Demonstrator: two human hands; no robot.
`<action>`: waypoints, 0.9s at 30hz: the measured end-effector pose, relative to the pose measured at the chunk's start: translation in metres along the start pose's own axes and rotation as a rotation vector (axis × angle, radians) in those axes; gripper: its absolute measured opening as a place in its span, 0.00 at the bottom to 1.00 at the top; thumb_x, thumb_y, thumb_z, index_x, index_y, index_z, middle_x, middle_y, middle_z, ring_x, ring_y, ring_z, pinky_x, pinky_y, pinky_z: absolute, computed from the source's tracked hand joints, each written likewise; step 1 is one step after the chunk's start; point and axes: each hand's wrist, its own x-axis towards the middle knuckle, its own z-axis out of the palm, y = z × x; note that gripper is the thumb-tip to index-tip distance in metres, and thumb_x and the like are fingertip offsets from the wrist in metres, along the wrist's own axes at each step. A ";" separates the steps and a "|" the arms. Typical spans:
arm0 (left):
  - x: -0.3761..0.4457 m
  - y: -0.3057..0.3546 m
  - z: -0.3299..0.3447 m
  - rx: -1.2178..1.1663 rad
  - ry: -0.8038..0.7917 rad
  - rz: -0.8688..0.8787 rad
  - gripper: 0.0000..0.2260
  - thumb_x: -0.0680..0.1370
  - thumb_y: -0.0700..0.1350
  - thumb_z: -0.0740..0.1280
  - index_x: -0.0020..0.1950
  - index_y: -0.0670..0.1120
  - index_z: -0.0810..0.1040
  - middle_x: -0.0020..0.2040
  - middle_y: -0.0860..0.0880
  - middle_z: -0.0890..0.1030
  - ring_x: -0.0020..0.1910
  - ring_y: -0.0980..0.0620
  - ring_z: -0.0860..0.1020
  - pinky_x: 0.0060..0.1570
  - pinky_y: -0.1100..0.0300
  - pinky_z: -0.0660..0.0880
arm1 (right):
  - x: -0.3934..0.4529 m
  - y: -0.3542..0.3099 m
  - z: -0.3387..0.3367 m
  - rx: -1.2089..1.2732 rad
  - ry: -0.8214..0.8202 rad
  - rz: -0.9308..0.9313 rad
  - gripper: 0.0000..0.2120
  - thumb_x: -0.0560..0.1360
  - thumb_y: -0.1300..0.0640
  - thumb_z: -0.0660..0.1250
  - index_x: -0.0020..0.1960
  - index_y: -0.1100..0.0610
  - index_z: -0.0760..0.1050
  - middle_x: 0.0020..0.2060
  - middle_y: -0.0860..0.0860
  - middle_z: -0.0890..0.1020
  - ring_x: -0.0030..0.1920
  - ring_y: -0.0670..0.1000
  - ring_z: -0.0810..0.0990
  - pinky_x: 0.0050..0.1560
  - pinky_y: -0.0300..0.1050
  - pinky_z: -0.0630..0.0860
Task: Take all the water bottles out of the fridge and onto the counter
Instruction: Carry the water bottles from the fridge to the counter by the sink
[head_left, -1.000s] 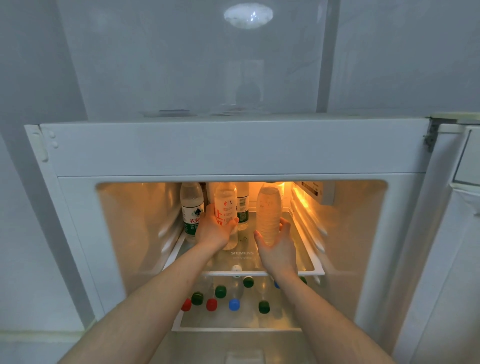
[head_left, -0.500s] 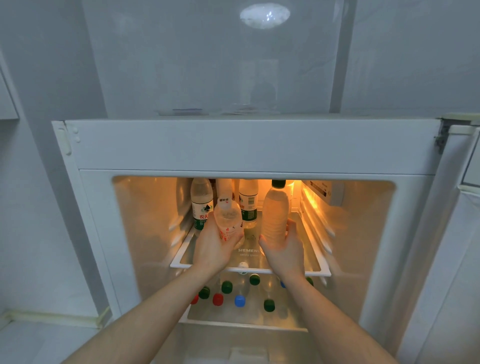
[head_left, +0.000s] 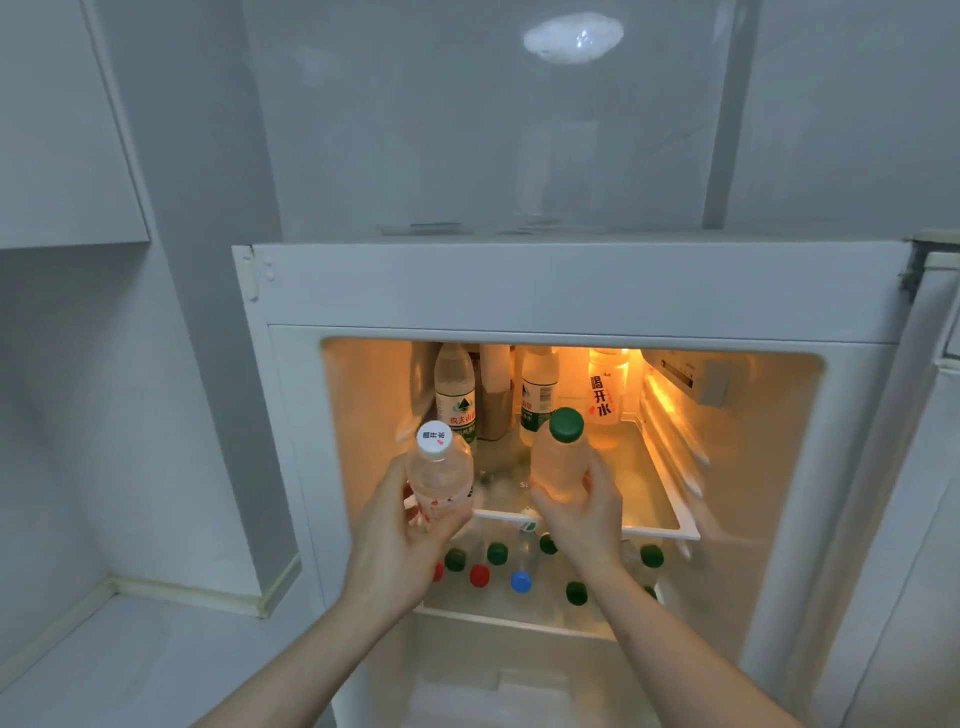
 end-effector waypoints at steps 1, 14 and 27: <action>-0.010 0.004 -0.010 -0.011 0.012 -0.002 0.23 0.74 0.52 0.77 0.65 0.63 0.73 0.59 0.64 0.81 0.59 0.63 0.78 0.58 0.59 0.77 | -0.011 -0.008 0.006 0.040 0.002 -0.004 0.34 0.69 0.52 0.83 0.68 0.40 0.69 0.61 0.41 0.76 0.61 0.45 0.74 0.66 0.48 0.73; -0.223 0.022 -0.181 0.123 0.219 -0.250 0.23 0.71 0.42 0.81 0.62 0.56 0.77 0.58 0.60 0.83 0.59 0.58 0.80 0.60 0.62 0.73 | -0.240 -0.094 0.053 0.386 -0.477 -0.119 0.26 0.64 0.61 0.86 0.57 0.46 0.81 0.52 0.47 0.86 0.55 0.52 0.84 0.56 0.55 0.81; -0.516 0.083 -0.304 0.247 0.555 -0.612 0.25 0.70 0.43 0.81 0.61 0.60 0.77 0.56 0.62 0.84 0.56 0.61 0.81 0.57 0.61 0.75 | -0.483 -0.202 0.027 0.368 -1.120 -0.113 0.22 0.64 0.59 0.86 0.52 0.45 0.82 0.49 0.43 0.87 0.52 0.45 0.85 0.55 0.40 0.79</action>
